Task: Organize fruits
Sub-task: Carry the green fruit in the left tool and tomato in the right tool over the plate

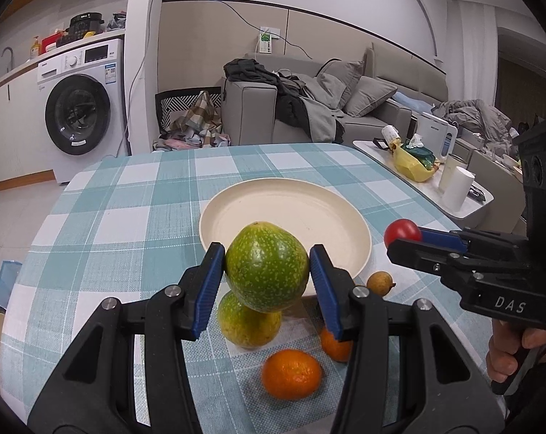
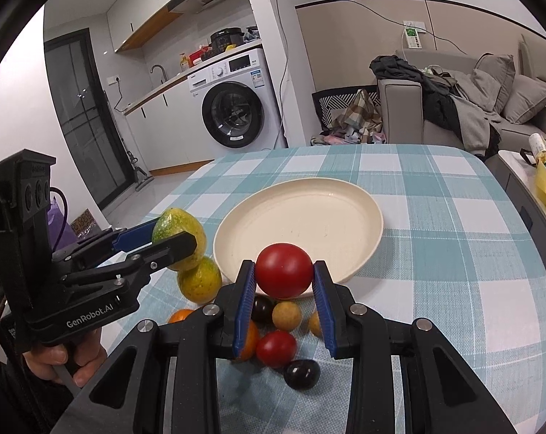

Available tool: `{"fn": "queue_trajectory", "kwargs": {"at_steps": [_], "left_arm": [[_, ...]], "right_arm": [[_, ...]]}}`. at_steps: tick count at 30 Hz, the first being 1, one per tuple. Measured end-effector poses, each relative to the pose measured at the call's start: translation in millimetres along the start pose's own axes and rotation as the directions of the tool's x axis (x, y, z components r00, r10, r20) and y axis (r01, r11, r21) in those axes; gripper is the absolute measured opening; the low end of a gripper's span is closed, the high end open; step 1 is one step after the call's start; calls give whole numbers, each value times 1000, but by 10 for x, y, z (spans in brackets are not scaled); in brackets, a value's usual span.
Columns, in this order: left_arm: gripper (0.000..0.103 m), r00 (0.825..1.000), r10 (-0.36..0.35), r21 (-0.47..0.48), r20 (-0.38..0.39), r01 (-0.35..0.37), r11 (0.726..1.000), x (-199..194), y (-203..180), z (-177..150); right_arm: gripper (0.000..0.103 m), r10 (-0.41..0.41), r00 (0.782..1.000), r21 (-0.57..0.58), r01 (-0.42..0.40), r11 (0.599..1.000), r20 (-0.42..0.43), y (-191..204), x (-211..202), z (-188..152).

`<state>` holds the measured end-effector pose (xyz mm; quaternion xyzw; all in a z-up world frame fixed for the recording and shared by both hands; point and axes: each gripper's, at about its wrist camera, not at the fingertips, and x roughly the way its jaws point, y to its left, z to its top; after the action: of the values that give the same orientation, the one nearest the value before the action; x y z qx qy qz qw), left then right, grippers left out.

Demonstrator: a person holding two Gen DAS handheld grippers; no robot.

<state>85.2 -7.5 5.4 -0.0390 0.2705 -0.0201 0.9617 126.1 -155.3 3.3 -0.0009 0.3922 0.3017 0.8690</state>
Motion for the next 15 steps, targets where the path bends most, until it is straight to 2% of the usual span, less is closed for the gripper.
{"fn": "queue_trajectory", "kwargs": {"at_steps": [15], "left_arm": [[46, 1000, 9, 4, -20, -9, 1000, 261, -14, 136]], "right_arm": [[33, 11, 1000, 22, -11, 1000, -3, -39, 159, 213]]}}
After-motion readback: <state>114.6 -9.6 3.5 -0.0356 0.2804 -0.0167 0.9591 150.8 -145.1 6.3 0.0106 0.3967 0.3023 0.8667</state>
